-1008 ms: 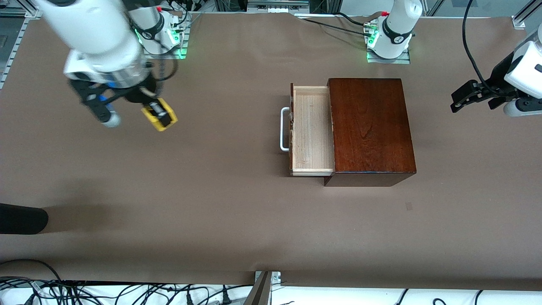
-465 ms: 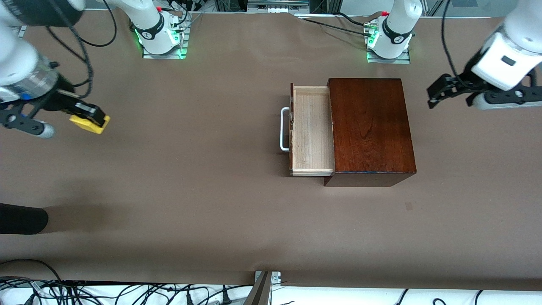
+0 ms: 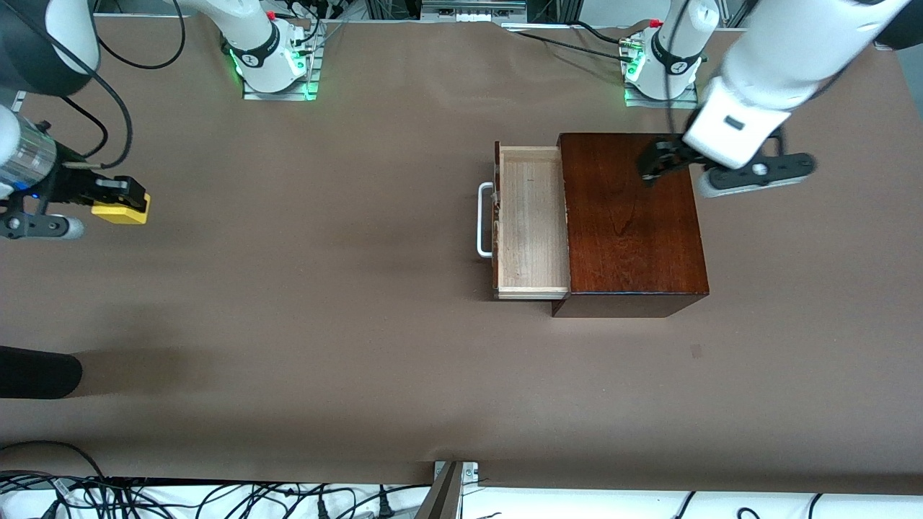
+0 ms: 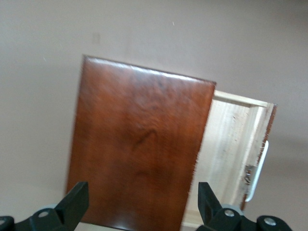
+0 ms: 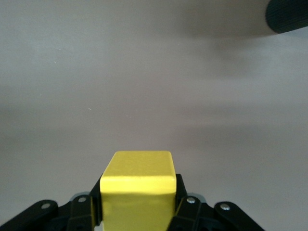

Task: Open drawer, take yellow block, close drawer
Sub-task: 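Lower the block with the right gripper while the left gripper reaches the drawer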

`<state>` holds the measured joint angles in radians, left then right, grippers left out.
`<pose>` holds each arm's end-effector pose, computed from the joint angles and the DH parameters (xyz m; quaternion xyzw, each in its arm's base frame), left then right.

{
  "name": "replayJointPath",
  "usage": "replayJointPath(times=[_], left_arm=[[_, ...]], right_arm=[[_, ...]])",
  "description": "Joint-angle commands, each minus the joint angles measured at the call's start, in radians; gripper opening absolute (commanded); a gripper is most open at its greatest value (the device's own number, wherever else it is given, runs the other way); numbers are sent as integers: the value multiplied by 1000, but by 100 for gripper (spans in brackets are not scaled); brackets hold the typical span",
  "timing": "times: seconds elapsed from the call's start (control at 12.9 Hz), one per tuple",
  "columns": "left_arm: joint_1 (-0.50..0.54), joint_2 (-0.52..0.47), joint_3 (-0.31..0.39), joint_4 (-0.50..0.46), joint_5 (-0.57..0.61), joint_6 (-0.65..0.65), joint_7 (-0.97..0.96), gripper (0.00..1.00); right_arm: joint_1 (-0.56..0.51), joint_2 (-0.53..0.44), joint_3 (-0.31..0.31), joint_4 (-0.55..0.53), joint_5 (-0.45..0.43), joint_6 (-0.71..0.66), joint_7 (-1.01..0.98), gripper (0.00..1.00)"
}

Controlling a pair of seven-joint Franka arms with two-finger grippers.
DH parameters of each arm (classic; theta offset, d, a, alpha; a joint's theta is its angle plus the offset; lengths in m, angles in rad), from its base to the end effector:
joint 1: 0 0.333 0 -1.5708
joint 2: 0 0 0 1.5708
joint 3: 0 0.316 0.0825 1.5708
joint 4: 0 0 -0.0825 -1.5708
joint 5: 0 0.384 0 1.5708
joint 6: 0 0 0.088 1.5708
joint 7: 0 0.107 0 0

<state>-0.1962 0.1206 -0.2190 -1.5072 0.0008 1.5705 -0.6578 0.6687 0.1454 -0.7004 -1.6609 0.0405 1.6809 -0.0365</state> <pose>0.5420 -0.2306 0.5870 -0.9922 -0.1213 0.0299 0.0030 0.5881 0.0065 0.5261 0.9986 -0.0003 -0.0463 0.0253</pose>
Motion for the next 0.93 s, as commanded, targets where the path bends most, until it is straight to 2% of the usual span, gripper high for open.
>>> replayJointPath(times=[0.0,0.31,0.39,0.47,0.7,0.85], left_arm=[[-23,79,-69,45,-16,5,-155,100],[-130,165,-77,51,-16,106,-412,100],[-155,188,-77,56,-16,121,-471,100],[-184,211,-77,64,-16,140,-530,100],[-267,310,-74,131,-13,178,-713,100],[-319,379,-71,179,-10,210,-830,100]], right_arm=[[17,-83,7,-222,4,181,-16,0],[32,-18,24,-432,10,512,-19,0],[32,21,25,-450,16,569,-26,0],[32,67,27,-450,53,586,-33,0],[31,184,50,-445,257,648,-181,0],[32,236,53,-445,315,668,-238,0]])
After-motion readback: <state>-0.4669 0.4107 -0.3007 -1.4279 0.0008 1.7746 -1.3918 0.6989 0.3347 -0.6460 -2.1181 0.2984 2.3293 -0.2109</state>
